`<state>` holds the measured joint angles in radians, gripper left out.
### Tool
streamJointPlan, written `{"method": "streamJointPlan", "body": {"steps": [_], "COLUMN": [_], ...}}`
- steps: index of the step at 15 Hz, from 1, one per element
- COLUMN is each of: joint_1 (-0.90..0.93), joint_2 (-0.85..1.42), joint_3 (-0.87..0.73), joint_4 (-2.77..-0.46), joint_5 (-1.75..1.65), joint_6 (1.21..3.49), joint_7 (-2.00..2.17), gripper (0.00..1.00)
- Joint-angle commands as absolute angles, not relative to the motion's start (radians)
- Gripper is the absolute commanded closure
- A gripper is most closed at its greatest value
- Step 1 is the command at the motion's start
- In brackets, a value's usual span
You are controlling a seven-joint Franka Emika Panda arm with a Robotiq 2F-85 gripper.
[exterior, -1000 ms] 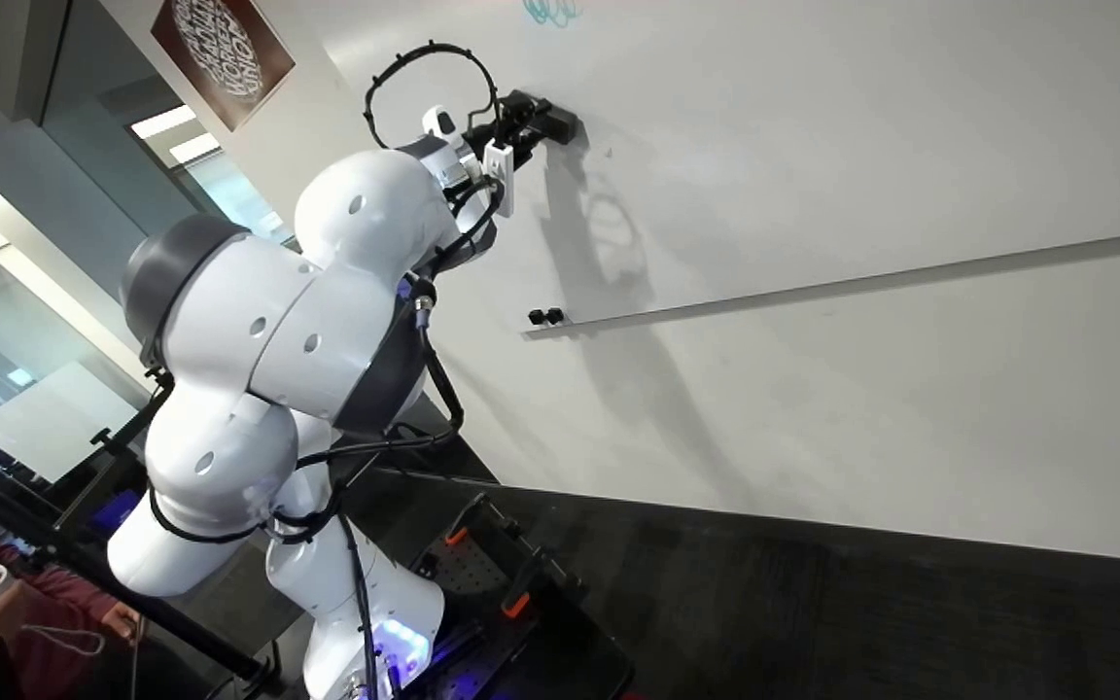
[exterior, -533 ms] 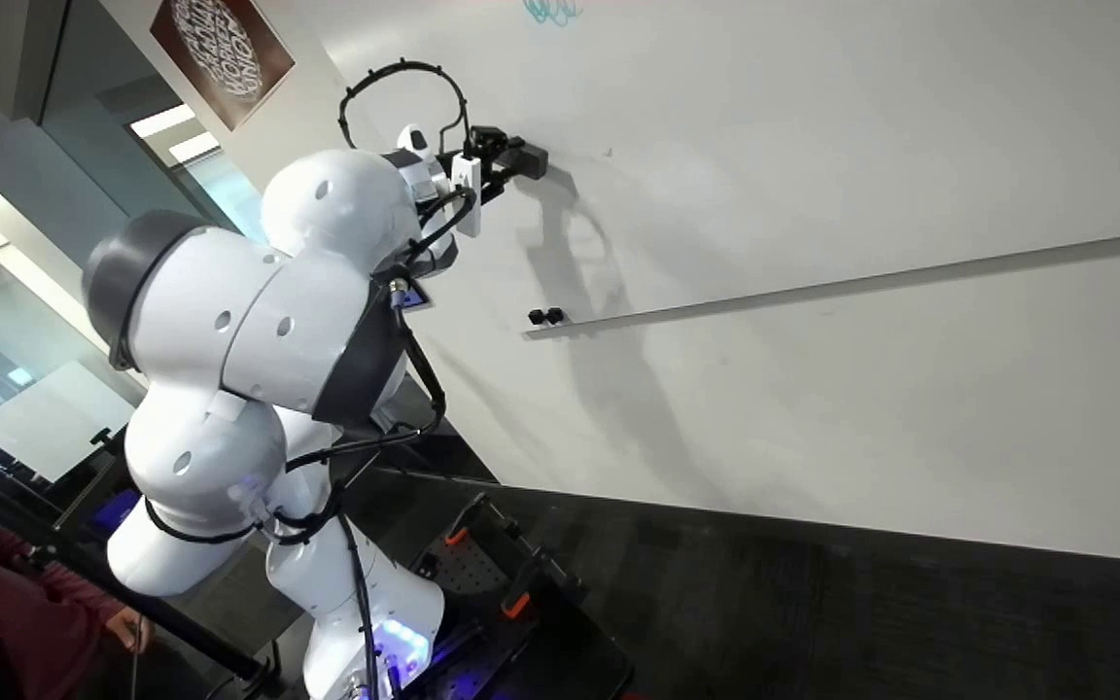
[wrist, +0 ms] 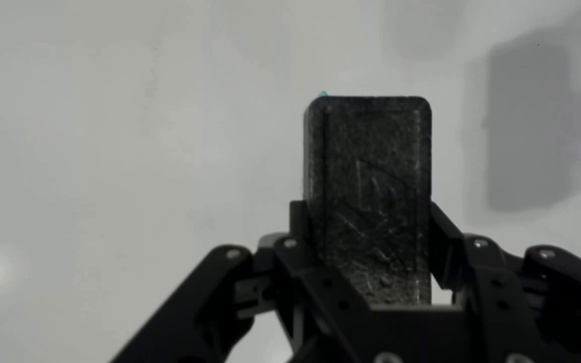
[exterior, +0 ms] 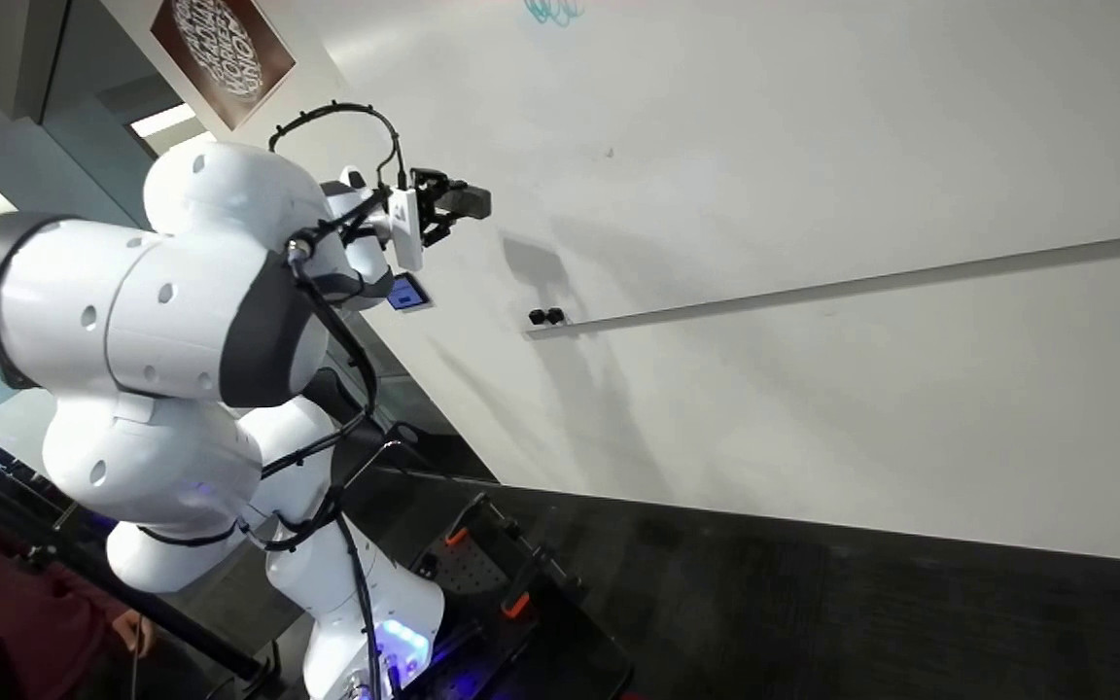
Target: Use the duster to erase the white board
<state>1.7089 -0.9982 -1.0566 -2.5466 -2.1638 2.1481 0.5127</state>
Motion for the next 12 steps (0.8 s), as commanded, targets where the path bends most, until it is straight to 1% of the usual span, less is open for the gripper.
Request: {"method": "streamJointPlan", "body": {"steps": [1, 3, 4, 8, 12], "joint_1": [1.645, 1.63, 1.647, 1.733, 1.815], "joint_2": [-0.916, -0.904, -0.908, -0.825, -0.656], "joint_3": [-1.019, -1.013, -1.02, -0.983, -0.94], "joint_4": [-2.547, -2.552, -2.539, -2.484, -2.426], "joint_5": [-2.134, -2.132, -2.144, -2.057, -1.922], "joint_6": [2.209, 2.21, 2.223, 2.269, 2.276], "joint_7": [0.55, 0.55, 0.565, 0.547, 0.553], "gripper": [0.44, 0.44, 0.69, 0.69, 0.69]}}
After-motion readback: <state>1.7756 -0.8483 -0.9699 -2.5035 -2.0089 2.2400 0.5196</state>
